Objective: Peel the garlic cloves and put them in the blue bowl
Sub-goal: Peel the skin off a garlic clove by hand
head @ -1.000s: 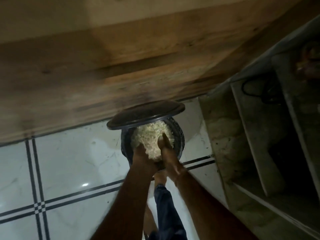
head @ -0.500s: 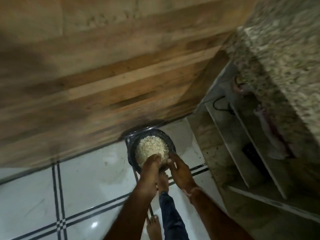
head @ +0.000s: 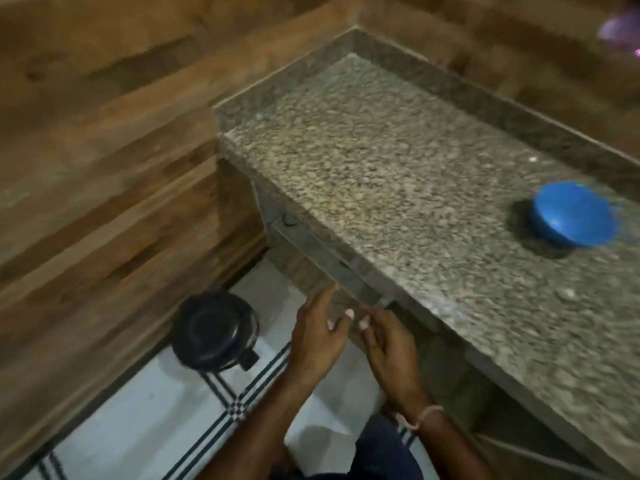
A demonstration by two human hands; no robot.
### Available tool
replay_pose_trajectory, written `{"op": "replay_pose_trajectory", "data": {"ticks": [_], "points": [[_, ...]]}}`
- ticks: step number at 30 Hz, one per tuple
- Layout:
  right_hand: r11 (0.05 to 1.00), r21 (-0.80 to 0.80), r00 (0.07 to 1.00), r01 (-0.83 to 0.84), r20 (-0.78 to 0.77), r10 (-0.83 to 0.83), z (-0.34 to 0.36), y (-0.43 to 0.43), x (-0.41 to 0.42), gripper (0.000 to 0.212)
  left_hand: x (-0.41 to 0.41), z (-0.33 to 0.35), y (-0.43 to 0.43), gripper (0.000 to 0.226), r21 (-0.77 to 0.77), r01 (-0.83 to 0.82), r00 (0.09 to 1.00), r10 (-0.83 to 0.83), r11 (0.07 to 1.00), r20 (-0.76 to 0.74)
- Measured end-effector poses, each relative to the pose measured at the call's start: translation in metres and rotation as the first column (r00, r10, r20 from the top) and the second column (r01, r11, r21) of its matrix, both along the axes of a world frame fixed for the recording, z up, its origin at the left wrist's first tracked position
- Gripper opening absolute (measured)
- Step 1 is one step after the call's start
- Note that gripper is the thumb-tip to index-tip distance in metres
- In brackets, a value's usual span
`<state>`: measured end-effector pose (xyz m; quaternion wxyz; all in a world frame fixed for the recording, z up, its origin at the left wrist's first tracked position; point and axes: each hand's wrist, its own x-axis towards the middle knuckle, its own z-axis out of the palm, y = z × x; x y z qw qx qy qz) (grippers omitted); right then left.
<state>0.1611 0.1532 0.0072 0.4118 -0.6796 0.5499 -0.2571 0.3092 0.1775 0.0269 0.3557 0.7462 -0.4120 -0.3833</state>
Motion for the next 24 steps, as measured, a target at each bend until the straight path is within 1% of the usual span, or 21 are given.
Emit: {"op": "replay_pose_trajectory", "data": {"ticks": [3,6,7,9,12,13,15,17,18,19,22,24], "points": [[0.989,-0.079,0.992,0.125,-0.009,-0.126,0.010,-0.027,-0.077,0.018,-0.065,0.007,-0.037,0.056,-0.025,0.095,0.995,-0.095,0.995,0.002],[0.963,-0.120,0.970,0.240,-0.019,-0.244,0.012,-0.052,-0.146,0.027,-0.128,0.004,-0.075,0.045,-0.047,0.172,0.985,-0.173,0.984,-0.003],[0.954,-0.140,0.961,0.267,-0.034,-0.274,0.010,-0.060,-0.168,0.029,-0.148,-0.002,-0.088,0.044,-0.051,0.193,0.981,-0.194,0.980,-0.005],[0.941,-0.150,0.947,0.302,-0.067,-0.315,0.008,-0.074,-0.209,0.026,-0.187,-0.006,-0.109,0.044,-0.020,0.237,0.971,-0.238,0.971,-0.019],[0.925,-0.170,0.929,0.341,-0.088,-0.359,0.003,-0.096,-0.252,0.026,-0.231,-0.011,-0.137,0.044,-0.009,0.300,0.954,-0.300,0.954,-0.025],[0.922,-0.166,0.926,0.349,-0.091,-0.367,0.001,-0.103,-0.263,0.027,-0.243,-0.014,-0.146,0.044,-0.013,0.317,0.948,-0.317,0.948,-0.002],[0.915,-0.156,0.916,0.372,-0.096,-0.389,-0.004,-0.114,-0.281,0.037,-0.260,-0.019,-0.165,0.041,-0.007,0.353,0.934,-0.352,0.936,0.054],[0.901,-0.156,0.894,0.404,-0.141,-0.426,-0.010,-0.127,-0.297,0.038,-0.269,-0.026,-0.187,0.039,0.008,0.382,0.920,-0.381,0.924,0.093],[0.897,-0.154,0.879,0.414,-0.190,-0.438,-0.013,-0.135,-0.304,0.038,-0.272,-0.029,-0.198,0.039,0.024,0.389,0.914,-0.389,0.921,0.118],[0.899,-0.141,0.864,0.415,-0.248,-0.438,-0.017,-0.142,-0.312,0.045,-0.275,-0.034,-0.208,0.038,0.027,0.388,0.909,-0.388,0.921,0.153],[0.911,-0.061,0.822,0.408,-0.409,-0.396,-0.024,-0.162,-0.326,0.070,-0.284,-0.047,-0.233,0.031,0.015,0.390,0.876,-0.376,0.921,0.303],[0.924,-0.060,0.786,0.377,-0.506,-0.354,-0.029,-0.170,-0.330,0.071,-0.290,-0.052,-0.242,0.023,-0.015,0.430,0.832,-0.389,0.903,0.395]]}}
